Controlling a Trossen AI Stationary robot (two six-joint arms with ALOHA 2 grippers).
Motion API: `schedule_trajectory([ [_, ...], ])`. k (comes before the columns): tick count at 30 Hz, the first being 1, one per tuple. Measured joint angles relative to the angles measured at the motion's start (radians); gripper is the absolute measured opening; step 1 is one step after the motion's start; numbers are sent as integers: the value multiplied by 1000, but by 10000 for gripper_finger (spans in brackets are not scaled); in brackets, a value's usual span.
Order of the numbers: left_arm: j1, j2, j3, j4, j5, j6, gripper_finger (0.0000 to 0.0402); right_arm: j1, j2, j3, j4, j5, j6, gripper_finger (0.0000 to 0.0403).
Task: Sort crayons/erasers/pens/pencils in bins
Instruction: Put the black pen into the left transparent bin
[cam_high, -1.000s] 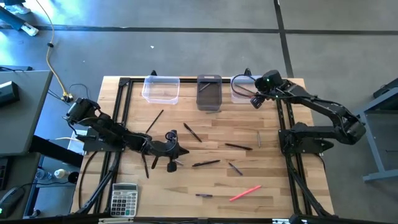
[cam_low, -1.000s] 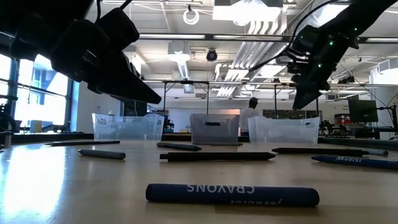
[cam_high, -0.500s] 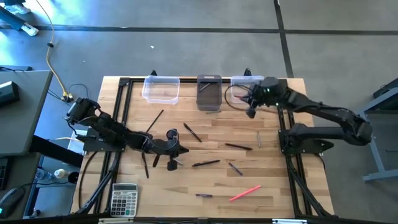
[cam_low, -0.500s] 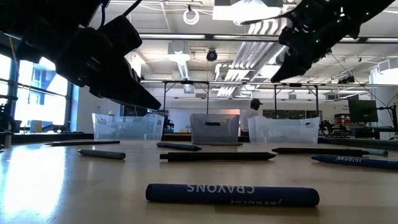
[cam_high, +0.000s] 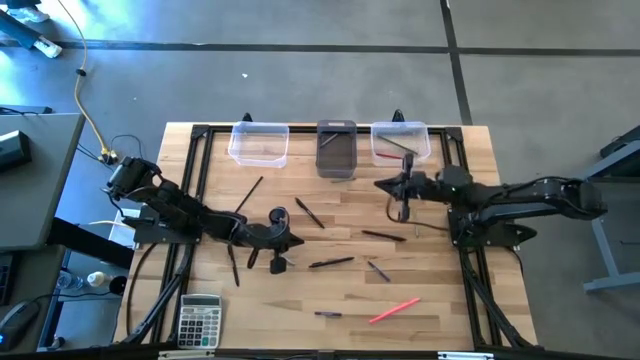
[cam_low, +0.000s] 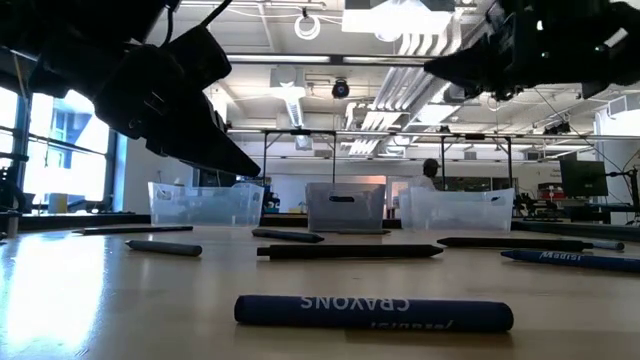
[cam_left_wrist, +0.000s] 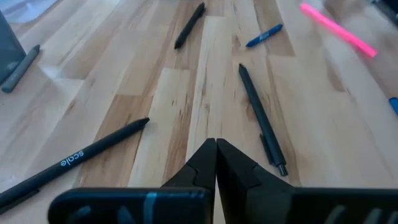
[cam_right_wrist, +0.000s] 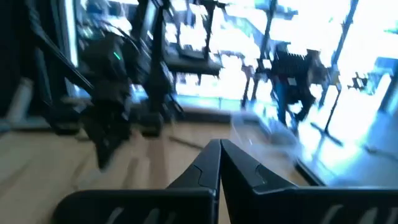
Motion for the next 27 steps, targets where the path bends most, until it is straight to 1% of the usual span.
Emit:
schedule_trajectory([
  [2,-5,0,39,-94,0,-3,0,31,0,-27,84,3,-25,1],
  [4,-12,0,89,-203,0,10,0,48,0,-32,110,4,-53,1],
  [7,-24,0,164,-358,4,20,0,56,0,-30,97,10,-53,0],
  [12,-47,0,290,-617,63,3,8,56,0,-30,73,10,-53,0],
  [15,-70,0,363,-745,97,-8,22,56,0,-29,73,10,-53,0],
  [22,-128,0,491,-1004,106,-44,67,56,0,-28,73,10,-53,0],
  [24,-144,0,509,-1056,107,-69,80,56,0,-28,73,10,-49,0],
  [27,-165,0,514,-1087,106,-102,98,56,0,-28,73,10,-49,0],
])
